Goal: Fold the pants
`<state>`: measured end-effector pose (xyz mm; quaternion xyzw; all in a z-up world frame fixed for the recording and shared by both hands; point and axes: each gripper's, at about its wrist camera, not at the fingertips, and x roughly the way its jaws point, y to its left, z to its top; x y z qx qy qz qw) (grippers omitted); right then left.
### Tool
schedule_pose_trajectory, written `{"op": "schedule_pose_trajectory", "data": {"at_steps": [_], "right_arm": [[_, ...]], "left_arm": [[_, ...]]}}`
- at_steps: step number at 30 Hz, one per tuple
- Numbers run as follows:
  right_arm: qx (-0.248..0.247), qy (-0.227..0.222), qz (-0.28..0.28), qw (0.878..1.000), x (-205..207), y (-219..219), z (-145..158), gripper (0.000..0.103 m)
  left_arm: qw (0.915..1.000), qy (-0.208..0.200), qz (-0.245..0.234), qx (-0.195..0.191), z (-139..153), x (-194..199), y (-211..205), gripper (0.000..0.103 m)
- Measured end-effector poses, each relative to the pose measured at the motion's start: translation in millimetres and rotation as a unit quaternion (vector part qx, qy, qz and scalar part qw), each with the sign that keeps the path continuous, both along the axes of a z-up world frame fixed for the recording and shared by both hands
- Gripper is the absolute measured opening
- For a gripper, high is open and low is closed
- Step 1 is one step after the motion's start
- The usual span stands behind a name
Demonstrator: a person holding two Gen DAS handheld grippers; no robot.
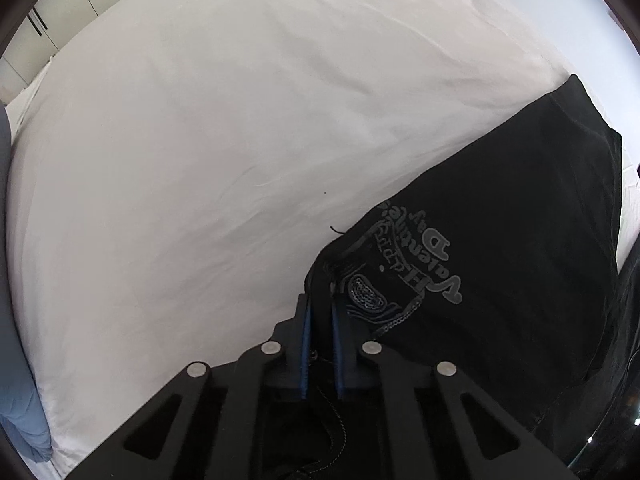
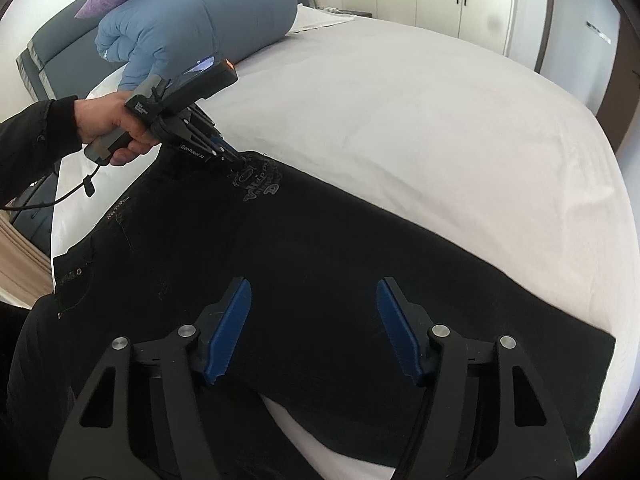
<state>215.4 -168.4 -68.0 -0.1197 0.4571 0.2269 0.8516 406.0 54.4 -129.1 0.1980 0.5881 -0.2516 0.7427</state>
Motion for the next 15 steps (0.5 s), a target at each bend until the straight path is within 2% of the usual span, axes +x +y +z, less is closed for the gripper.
{"op": "schedule_pose_trajectory", "data": {"at_steps": [4,6,10,12,15], "right_arm": [[0.003,0.002,0.027,1.000,31,20,8,0.055],[-0.010,0.003,0.046,0.999,46,36,8,0.050],[-0.041,0.002,0.103,0.994,67,69,6,0.047],[-0.064,0.011,0.133,0.989,76,86,1,0.045],[-0.102,0.025,0.165,0.981,88,107,-8,0.045]], "left_arm": [[0.9980,-0.062,-0.003,-0.011,26,-32,5,0.007],[0.9955,-0.094,-0.011,-0.012,39,-54,4,0.007],[0.9875,-0.152,-0.040,-0.003,61,-101,2,0.007],[0.9848,-0.167,-0.048,-0.003,59,-108,-9,0.007],[0.9824,-0.179,-0.051,-0.010,63,-111,-2,0.007]]}}
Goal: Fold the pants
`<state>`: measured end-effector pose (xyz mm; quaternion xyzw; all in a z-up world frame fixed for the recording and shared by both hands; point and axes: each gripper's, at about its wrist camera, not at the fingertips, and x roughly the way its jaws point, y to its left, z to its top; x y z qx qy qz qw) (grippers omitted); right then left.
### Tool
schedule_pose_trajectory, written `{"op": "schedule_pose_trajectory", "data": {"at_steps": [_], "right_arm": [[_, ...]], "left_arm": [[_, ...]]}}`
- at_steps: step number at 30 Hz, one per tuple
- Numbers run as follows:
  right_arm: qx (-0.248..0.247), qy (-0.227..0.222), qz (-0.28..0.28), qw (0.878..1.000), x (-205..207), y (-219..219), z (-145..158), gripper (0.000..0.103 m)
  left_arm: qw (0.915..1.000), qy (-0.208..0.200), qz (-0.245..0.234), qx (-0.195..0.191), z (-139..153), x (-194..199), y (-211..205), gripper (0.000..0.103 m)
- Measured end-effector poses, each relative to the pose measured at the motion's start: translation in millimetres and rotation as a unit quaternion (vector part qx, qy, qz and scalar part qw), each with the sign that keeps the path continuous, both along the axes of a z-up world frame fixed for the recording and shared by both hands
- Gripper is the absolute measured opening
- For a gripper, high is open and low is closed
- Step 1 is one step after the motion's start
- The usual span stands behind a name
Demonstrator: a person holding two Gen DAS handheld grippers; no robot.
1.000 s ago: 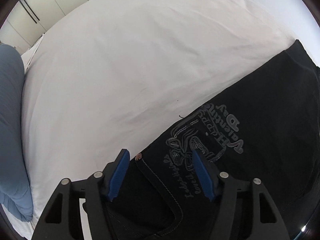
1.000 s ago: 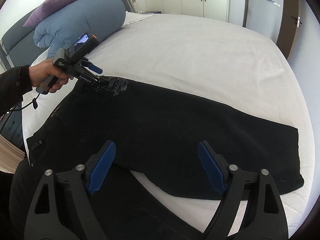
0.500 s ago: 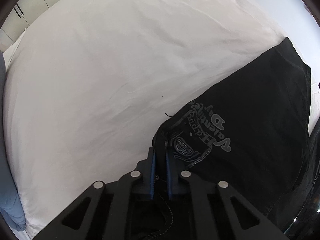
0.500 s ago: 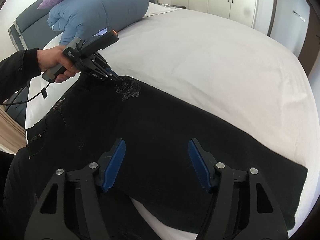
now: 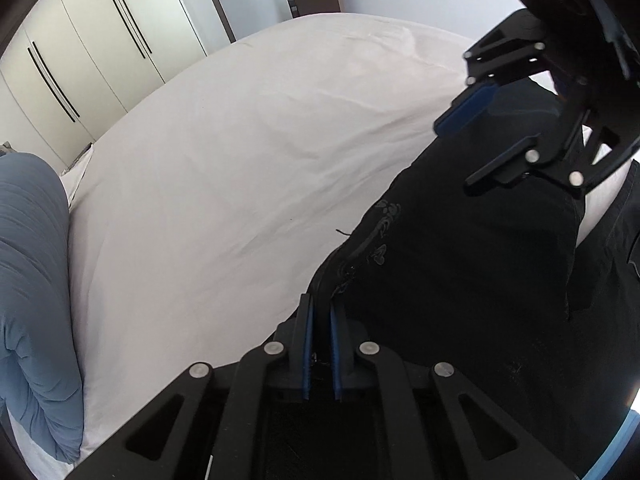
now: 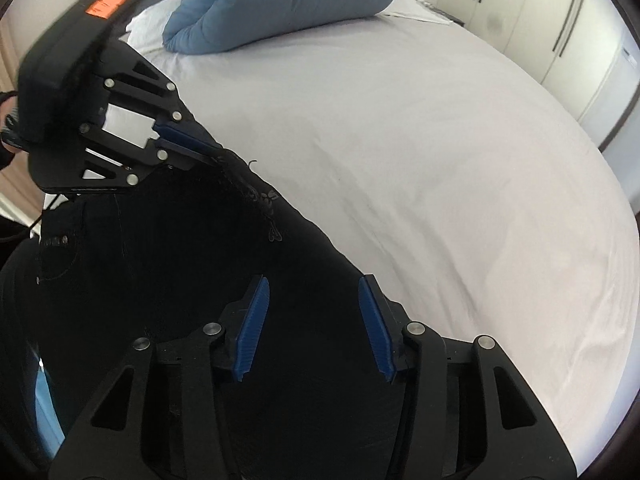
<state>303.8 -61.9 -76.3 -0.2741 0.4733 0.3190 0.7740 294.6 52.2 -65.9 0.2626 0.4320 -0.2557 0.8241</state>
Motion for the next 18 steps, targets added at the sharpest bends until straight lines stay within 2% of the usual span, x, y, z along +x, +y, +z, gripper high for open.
{"op": "schedule_pose_trajectory", "data": {"at_steps": [3,7,11,12,15,18], "right_arm": [[-0.035,0.008,0.020,0.999,11,15,-9,0.045],[-0.050,0.012,0.031,0.998,21,25,-12,0.043],[-0.079,0.023,0.039,0.996,30,27,-21,0.025],[-0.085,0.028,0.038,0.995,33,28,-23,0.017],[-0.074,0.040,0.028,0.996,39,26,-18,0.009],[-0.056,0.044,0.016,0.997,31,18,-5,0.005]], "left_arm": [[1.0000,-0.005,-0.001,-0.008,-1,-5,0,0.007],[0.9999,-0.008,-0.004,-0.013,1,-7,4,0.007],[0.9998,-0.011,-0.002,-0.018,-5,-11,4,0.007],[0.9998,-0.011,-0.001,-0.018,-4,-5,2,0.007],[0.9997,-0.013,-0.001,-0.019,-4,-8,2,0.007],[0.9996,-0.017,0.003,-0.024,0,-13,2,0.007]]}}
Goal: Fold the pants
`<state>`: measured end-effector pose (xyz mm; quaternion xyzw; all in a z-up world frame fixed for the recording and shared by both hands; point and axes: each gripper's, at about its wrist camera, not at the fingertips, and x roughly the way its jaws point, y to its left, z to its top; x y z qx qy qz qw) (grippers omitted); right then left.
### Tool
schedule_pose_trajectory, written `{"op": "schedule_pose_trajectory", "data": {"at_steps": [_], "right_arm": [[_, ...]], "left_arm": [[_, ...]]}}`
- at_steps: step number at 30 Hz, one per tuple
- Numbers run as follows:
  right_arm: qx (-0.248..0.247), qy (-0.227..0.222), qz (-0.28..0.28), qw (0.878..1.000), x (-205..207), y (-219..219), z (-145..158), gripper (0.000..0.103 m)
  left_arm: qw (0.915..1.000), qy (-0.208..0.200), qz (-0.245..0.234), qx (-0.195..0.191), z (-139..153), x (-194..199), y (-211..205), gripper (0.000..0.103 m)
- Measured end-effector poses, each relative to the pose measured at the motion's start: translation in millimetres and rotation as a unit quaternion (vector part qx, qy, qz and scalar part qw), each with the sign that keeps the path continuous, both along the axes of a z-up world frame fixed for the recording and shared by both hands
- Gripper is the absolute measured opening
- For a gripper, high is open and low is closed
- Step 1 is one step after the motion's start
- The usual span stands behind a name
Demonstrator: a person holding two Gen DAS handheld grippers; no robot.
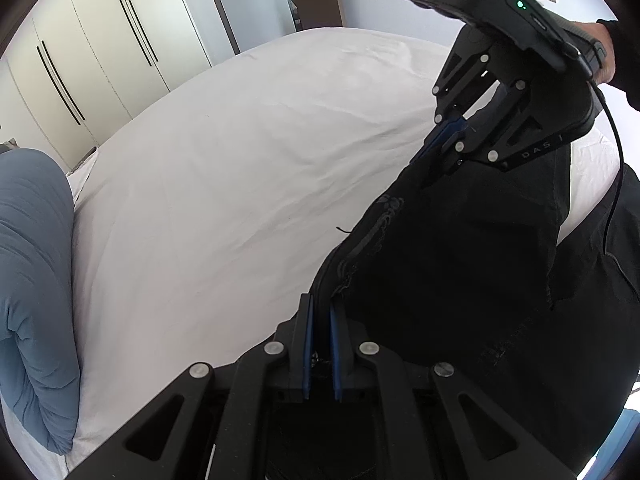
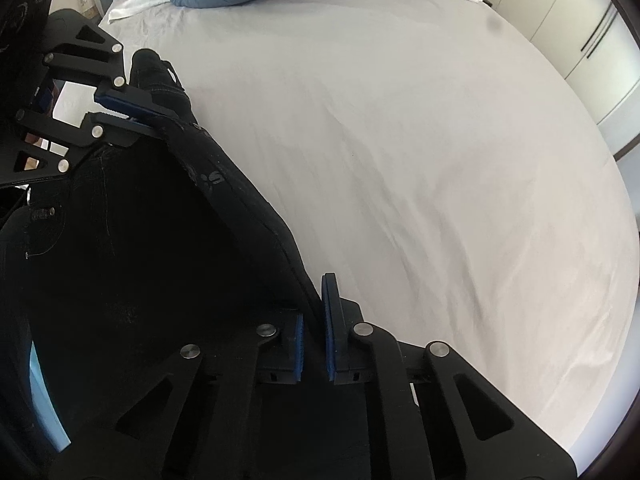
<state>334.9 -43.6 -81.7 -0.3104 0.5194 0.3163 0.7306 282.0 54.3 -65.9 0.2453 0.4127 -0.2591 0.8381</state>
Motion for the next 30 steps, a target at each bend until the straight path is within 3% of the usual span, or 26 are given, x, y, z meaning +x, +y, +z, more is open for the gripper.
{"op": "schedule_pose_trajectory", "data": {"at_steps": [8,12,16,20,27,30], "right_arm": [[0.045,0.017,-0.084,0.995,-14,-21,23,0.002],[0.101,0.043,-0.152,0.982,-31,-34,31,0.002],[0.156,0.067,-0.189,0.967,-59,-41,32,0.002],[0.181,0.075,-0.214,0.957,-97,-34,21,0.002],[0.114,0.031,-0.152,0.981,-209,11,13,0.002],[0.094,0.032,-0.138,0.985,-249,22,1,0.002]], "left_arm": [[0.9998,-0.010,0.017,-0.009,14,-15,14,0.007],[0.9995,-0.006,0.029,-0.013,15,-29,22,0.007],[0.9993,0.001,0.035,-0.014,12,-56,28,0.007],[0.9995,0.007,0.028,-0.011,11,-88,33,0.007],[0.9997,0.020,-0.008,-0.011,0,-147,35,0.007],[0.9992,0.035,-0.019,-0.010,-13,-166,41,0.007]]}}
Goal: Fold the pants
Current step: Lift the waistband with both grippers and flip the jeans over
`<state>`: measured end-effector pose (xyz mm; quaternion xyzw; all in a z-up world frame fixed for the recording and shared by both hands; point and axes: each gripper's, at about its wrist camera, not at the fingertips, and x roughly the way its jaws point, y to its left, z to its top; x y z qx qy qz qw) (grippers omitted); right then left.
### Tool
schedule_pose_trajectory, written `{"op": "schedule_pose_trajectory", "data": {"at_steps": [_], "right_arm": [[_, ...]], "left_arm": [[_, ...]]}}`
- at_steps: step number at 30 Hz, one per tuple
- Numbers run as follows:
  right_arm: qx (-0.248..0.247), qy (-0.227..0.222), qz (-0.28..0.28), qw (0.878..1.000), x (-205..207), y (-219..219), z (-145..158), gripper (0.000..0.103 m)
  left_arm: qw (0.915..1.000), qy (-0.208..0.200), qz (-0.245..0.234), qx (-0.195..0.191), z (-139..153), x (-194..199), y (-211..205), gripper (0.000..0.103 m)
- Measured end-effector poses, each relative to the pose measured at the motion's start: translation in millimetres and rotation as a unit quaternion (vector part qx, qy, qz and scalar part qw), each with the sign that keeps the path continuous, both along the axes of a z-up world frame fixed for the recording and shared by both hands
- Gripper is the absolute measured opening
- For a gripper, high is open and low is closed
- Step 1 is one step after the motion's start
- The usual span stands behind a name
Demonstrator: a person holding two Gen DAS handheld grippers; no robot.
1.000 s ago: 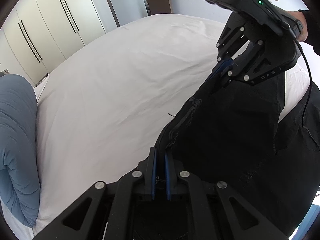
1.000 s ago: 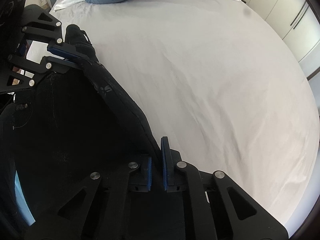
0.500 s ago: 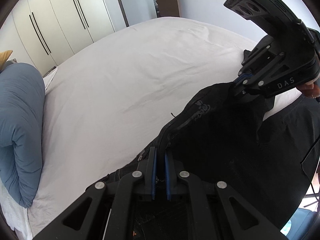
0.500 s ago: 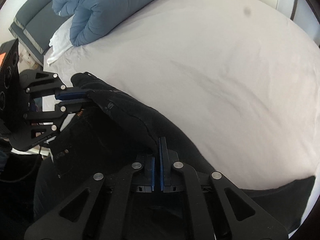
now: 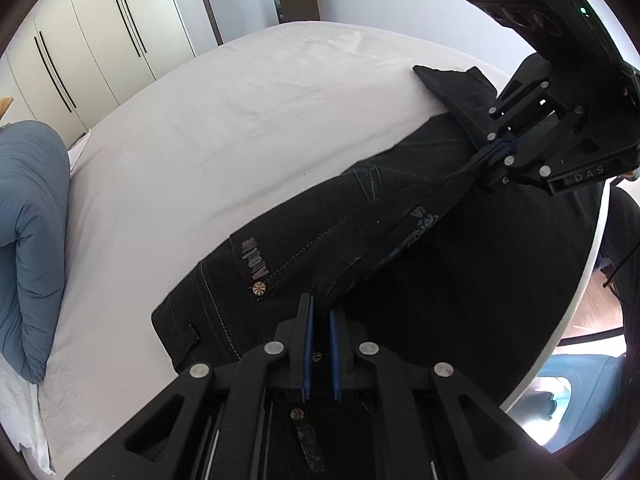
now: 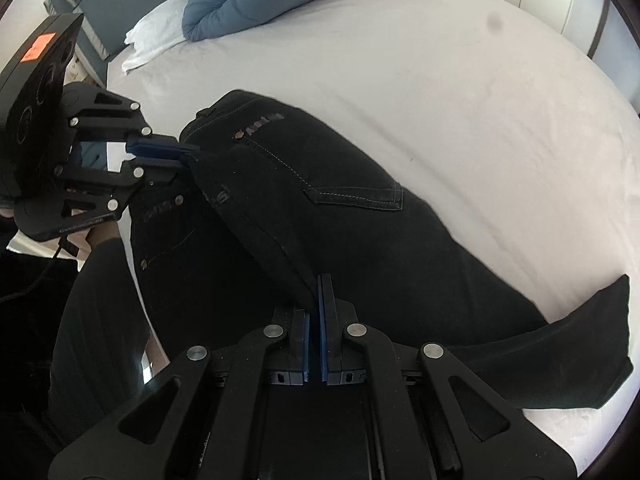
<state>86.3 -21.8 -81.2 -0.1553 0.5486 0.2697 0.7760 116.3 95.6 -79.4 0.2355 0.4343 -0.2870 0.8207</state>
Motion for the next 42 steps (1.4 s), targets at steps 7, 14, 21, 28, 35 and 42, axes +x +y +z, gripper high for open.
{"op": "schedule_pose_trajectory", "data": {"at_steps": [7,14,21,28,35,42], "right_arm": [[-0.063,-0.025,0.034,0.997,-60,42,-29,0.002],[-0.107,-0.052,0.049,0.992,-102,78,-43,0.002],[-0.152,-0.078,0.069,0.983,-137,101,-56,0.002],[-0.170,-0.088,0.083,0.978,-159,103,-63,0.002],[-0.189,-0.097,0.091,0.973,-155,97,-61,0.002],[-0.205,-0.105,0.091,0.969,-162,106,-84,0.003]], "left_arm": [[0.9993,0.009,-0.017,0.033,-28,-36,0,0.007],[0.9979,-0.003,-0.043,0.048,-32,-59,-5,0.007],[0.9966,0.003,-0.059,0.057,-43,-62,-12,0.007],[0.9966,0.013,-0.062,0.053,-42,-59,-15,0.008],[0.9967,0.011,-0.061,0.052,-49,-68,-10,0.009],[0.9972,0.007,-0.055,0.051,-56,-74,-1,0.017]]}}
